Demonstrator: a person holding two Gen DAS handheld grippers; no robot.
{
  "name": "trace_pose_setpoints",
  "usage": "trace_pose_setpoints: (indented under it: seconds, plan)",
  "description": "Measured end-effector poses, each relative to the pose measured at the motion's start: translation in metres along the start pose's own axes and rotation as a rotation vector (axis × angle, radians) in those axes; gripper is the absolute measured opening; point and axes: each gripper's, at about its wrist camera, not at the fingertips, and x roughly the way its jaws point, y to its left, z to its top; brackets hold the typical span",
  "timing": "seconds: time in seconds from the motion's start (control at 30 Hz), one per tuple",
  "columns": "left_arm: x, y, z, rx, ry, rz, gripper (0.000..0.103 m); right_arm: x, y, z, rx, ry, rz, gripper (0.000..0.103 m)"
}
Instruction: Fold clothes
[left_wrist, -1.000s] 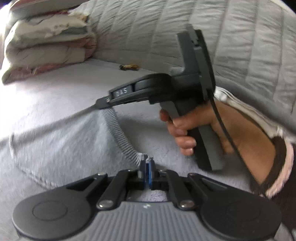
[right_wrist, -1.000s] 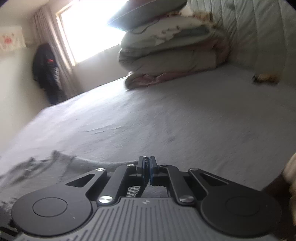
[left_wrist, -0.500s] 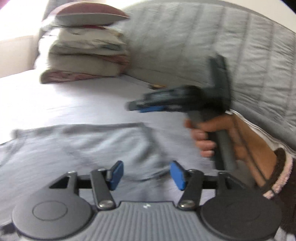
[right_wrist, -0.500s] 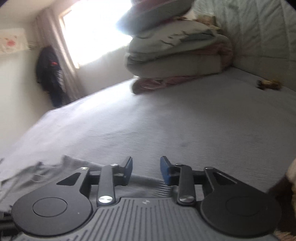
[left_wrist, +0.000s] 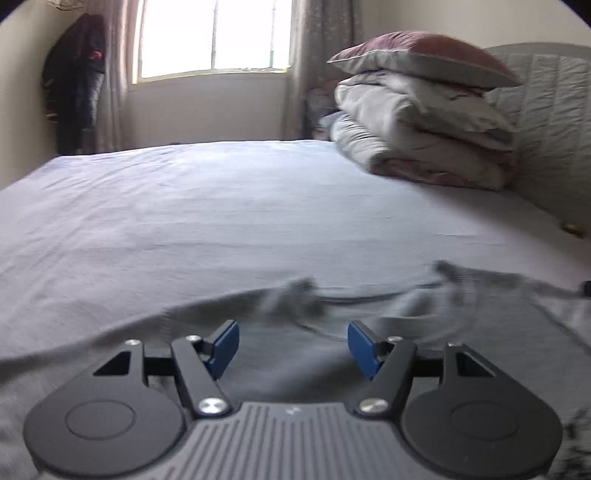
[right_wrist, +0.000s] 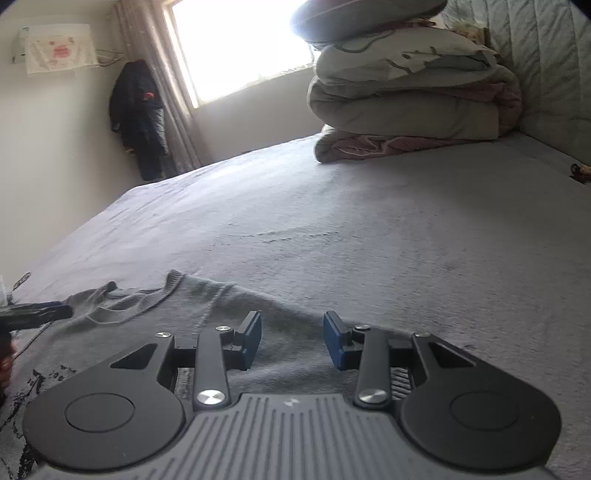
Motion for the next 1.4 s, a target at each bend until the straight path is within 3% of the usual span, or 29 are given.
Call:
trace_pose_setpoints:
  seconds: [0.2,0.37,0.43,0.5,0.6,0.73,0.83,0.87,0.93,0.97,1.0,1.13,1.27,1.4]
  plan:
    - [0.036,0.028,0.019,0.065,0.002,0.034,0.073,0.009,0.011,-0.007,-0.048,0.032,0.025,0.042]
    - [0.057,0.054,0.024,0.019,0.097,-0.092,0.072,0.015,0.006,-0.009,-0.019,0.052,0.035,0.042]
    - [0.056,0.056,0.025,0.011,0.100,-0.132,0.056,0.015,0.003,-0.009,-0.002,0.055,0.044,0.042]
    - [0.054,0.055,0.023,-0.003,0.097,-0.166,0.006,0.016,0.001,-0.010,0.008,0.058,0.047,0.042]
    - [0.051,0.044,0.017,0.025,0.046,-0.100,0.003,0.016,0.003,-0.011,0.003,0.059,0.044,0.042]
    - [0.060,0.041,0.017,0.019,0.055,-0.031,0.004,0.017,0.004,-0.012,-0.007,0.067,0.039,0.044]
    - [0.061,0.039,0.018,0.025,0.063,-0.005,0.007,0.020,0.007,-0.013,-0.022,0.079,0.039,0.048]
    - [0.060,0.038,0.018,0.026,0.060,0.005,0.013,0.020,0.007,-0.013,-0.023,0.080,0.043,0.051]
    - [0.055,0.039,0.018,0.012,0.049,0.031,0.043,0.020,0.006,-0.014,-0.023,0.082,0.053,0.053]
    - [0.050,0.040,0.018,-0.013,0.035,0.050,0.070,0.020,0.006,-0.014,-0.017,0.081,0.055,0.053]
    - [0.043,0.041,0.018,-0.041,0.015,0.062,0.080,0.019,0.005,-0.014,-0.009,0.078,0.054,0.053]
    - [0.002,0.040,0.015,-0.131,-0.031,0.076,0.085,0.014,0.011,-0.012,-0.015,0.080,0.001,0.053]
    - [-0.035,0.028,-0.001,-0.141,0.013,0.027,0.089,-0.009,0.037,-0.004,0.004,0.104,-0.053,0.054]
    - [-0.072,0.015,-0.018,-0.144,0.064,-0.030,0.089,-0.040,0.081,-0.004,-0.001,0.082,-0.059,0.067]
